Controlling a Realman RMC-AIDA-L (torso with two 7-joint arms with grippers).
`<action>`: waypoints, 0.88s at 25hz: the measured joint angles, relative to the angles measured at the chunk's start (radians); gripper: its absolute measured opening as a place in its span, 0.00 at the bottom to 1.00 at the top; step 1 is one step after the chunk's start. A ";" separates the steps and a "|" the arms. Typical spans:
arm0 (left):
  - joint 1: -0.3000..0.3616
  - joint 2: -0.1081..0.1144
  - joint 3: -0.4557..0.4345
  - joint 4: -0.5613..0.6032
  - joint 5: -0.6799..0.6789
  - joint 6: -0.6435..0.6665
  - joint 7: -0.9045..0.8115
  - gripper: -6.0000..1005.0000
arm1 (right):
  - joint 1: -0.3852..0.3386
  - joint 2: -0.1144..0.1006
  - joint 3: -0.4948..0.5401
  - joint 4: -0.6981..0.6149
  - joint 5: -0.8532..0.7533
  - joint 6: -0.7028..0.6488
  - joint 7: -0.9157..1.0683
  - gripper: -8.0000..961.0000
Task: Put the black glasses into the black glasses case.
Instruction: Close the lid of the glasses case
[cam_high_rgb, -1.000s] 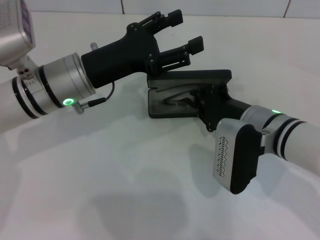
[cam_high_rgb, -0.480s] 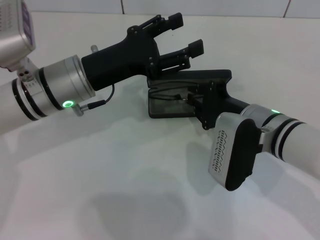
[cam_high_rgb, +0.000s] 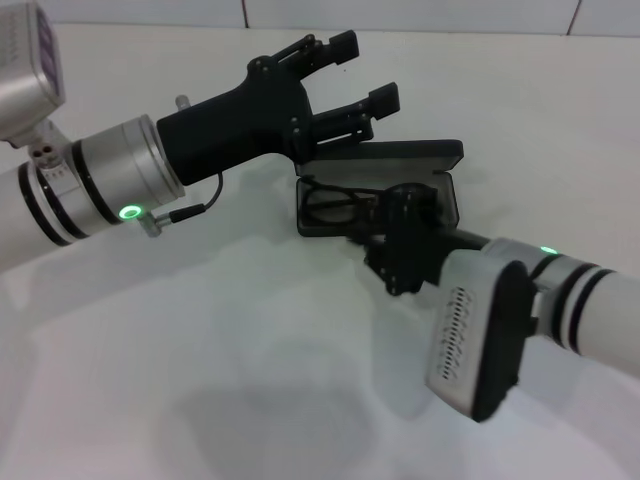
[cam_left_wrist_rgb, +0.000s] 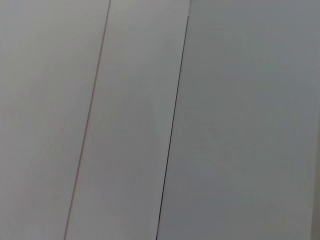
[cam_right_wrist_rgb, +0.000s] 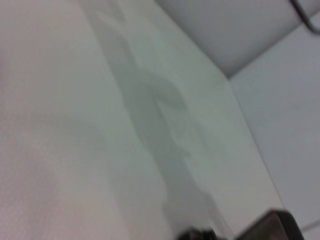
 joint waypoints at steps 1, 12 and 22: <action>0.005 0.001 0.000 -0.001 0.000 -0.001 0.000 0.86 | -0.021 -0.004 0.062 -0.011 0.020 -0.147 0.016 0.25; -0.056 -0.005 0.000 -0.030 -0.007 -0.165 -0.045 0.86 | 0.050 -0.036 0.788 0.157 -0.279 -1.297 0.482 0.25; -0.194 -0.008 0.000 -0.002 0.171 -0.575 -0.165 0.86 | 0.094 -0.053 1.260 0.403 -0.399 -1.673 0.473 0.31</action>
